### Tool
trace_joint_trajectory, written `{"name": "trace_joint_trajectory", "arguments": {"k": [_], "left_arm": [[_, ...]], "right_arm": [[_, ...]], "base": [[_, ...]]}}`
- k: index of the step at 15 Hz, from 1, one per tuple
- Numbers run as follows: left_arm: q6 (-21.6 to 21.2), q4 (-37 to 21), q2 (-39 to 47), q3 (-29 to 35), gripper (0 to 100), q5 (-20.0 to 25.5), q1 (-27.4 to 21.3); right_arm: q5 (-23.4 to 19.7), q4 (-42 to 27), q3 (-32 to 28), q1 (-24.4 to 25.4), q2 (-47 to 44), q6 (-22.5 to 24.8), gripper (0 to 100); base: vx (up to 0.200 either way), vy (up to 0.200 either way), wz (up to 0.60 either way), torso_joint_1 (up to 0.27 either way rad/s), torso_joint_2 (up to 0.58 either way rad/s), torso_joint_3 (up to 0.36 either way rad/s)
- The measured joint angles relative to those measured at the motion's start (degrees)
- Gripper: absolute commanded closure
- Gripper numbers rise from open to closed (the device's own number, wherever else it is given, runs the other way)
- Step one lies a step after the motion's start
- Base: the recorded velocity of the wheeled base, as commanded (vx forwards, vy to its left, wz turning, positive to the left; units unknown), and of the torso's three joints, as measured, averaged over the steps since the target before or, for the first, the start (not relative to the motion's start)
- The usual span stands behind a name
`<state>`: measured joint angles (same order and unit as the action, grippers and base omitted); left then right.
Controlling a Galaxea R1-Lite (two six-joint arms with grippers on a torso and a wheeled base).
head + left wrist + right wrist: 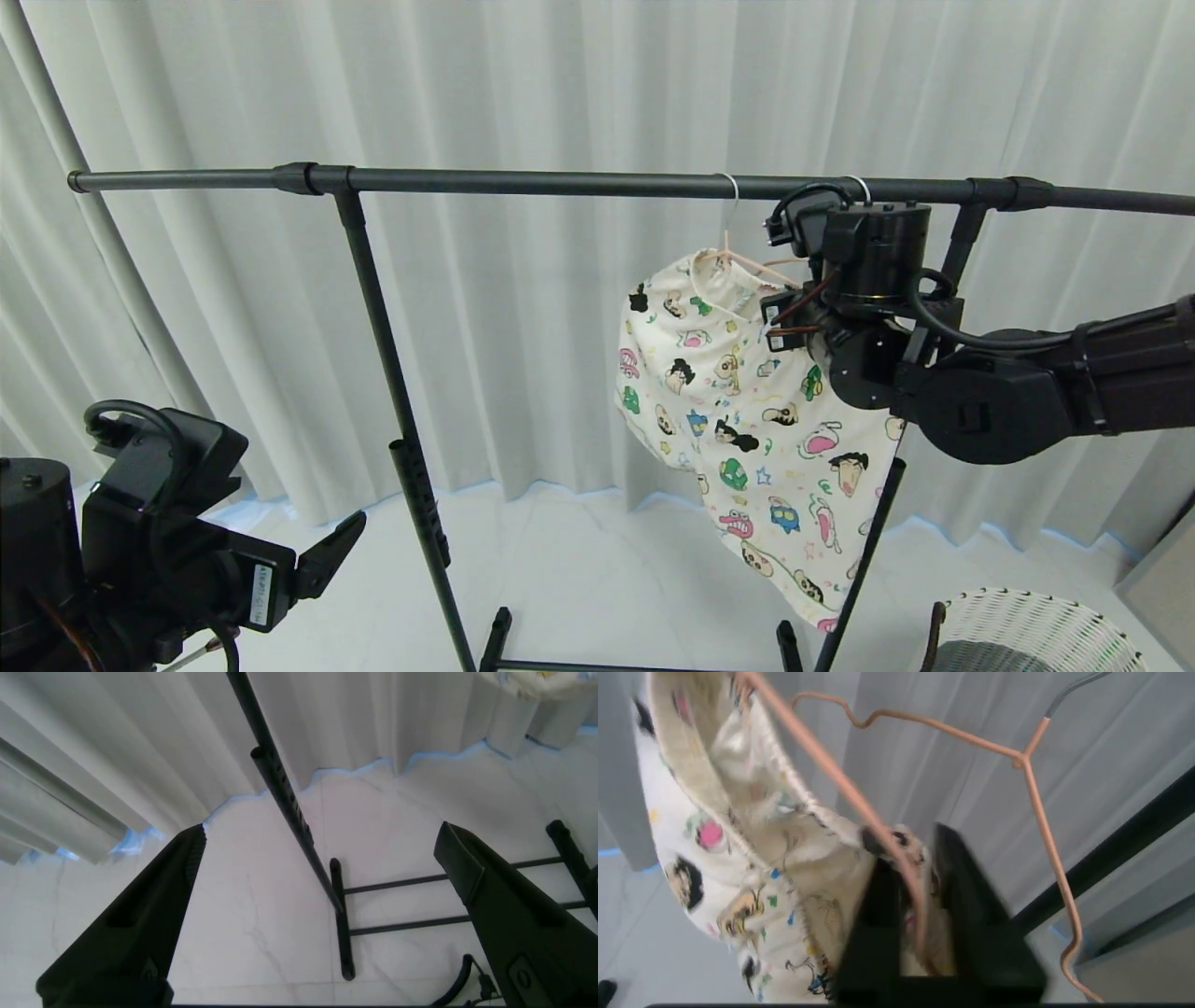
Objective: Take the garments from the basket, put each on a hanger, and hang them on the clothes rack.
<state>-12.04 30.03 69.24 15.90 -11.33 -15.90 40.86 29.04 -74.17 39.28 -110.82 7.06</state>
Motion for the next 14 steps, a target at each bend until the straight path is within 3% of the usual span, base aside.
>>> {"name": "trace_joint_trajectory", "arguments": {"k": [10, 14], "left_arm": [[0.01, 0.0, -0.01, 0.0, 0, 0.02, 0.07], [0.01, 0.0, -0.04, 0.13, 0, 0.0, 0.24]], "right_arm": [[-0.57, -0.68, 0.6, 4.74, 4.68, -1.32, 0], [-4.77, -1.12, 1.07, 4.99, 5.84, -2.57, 0]], "base": [[0.0, 0.0, 0.0, 0.0, 0.0, 0.0], [0.0, 0.0, 0.0, 0.0, 0.0, 0.0]]}}
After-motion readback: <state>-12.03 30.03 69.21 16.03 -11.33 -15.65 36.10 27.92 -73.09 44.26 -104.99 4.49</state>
